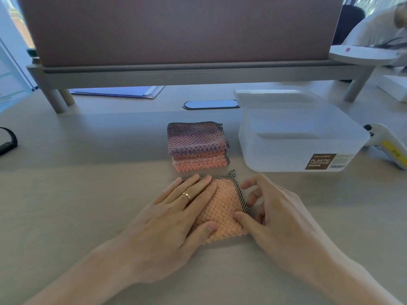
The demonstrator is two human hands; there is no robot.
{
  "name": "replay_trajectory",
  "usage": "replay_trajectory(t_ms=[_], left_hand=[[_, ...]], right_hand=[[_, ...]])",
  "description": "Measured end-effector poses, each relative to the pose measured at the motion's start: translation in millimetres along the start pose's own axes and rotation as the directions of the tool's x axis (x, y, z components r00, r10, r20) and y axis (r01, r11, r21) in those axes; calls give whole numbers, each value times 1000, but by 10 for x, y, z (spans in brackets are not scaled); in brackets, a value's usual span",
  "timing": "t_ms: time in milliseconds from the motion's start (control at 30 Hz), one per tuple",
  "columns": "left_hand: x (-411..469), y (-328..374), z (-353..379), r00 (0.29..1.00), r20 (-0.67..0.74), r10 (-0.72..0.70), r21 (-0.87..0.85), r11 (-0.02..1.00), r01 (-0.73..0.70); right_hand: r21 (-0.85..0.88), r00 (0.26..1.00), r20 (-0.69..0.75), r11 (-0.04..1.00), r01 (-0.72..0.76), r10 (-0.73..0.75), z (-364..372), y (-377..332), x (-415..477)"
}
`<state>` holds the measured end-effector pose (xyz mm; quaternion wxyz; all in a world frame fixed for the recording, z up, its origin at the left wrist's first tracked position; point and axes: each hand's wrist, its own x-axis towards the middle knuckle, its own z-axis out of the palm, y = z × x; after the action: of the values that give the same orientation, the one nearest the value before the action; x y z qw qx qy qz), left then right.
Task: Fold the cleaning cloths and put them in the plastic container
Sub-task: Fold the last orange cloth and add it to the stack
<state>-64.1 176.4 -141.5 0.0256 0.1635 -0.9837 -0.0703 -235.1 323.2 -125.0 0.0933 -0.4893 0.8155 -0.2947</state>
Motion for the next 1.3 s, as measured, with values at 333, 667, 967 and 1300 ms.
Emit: replay_trajectory(t_ms=[333, 667, 967, 1300], left_hand=[[-3, 87, -42, 1000, -5, 31, 56, 998, -31], [-137, -387, -267, 914, -132, -383, -258, 904, 341], [444, -306, -572, 936, 235, -263, -292, 899, 326], [339, -335, -903, 871, -3, -491, -950, 274, 152]], right_hand=[[-203, 939, 154, 920, 336, -309, 57, -213, -15], [-15, 990, 100, 994, 105, -103, 19, -29, 80], [-304, 902, 431, 935, 182, -35, -83, -195, 773], [513, 924, 356, 856, -67, -141, -556, -342, 1073]])
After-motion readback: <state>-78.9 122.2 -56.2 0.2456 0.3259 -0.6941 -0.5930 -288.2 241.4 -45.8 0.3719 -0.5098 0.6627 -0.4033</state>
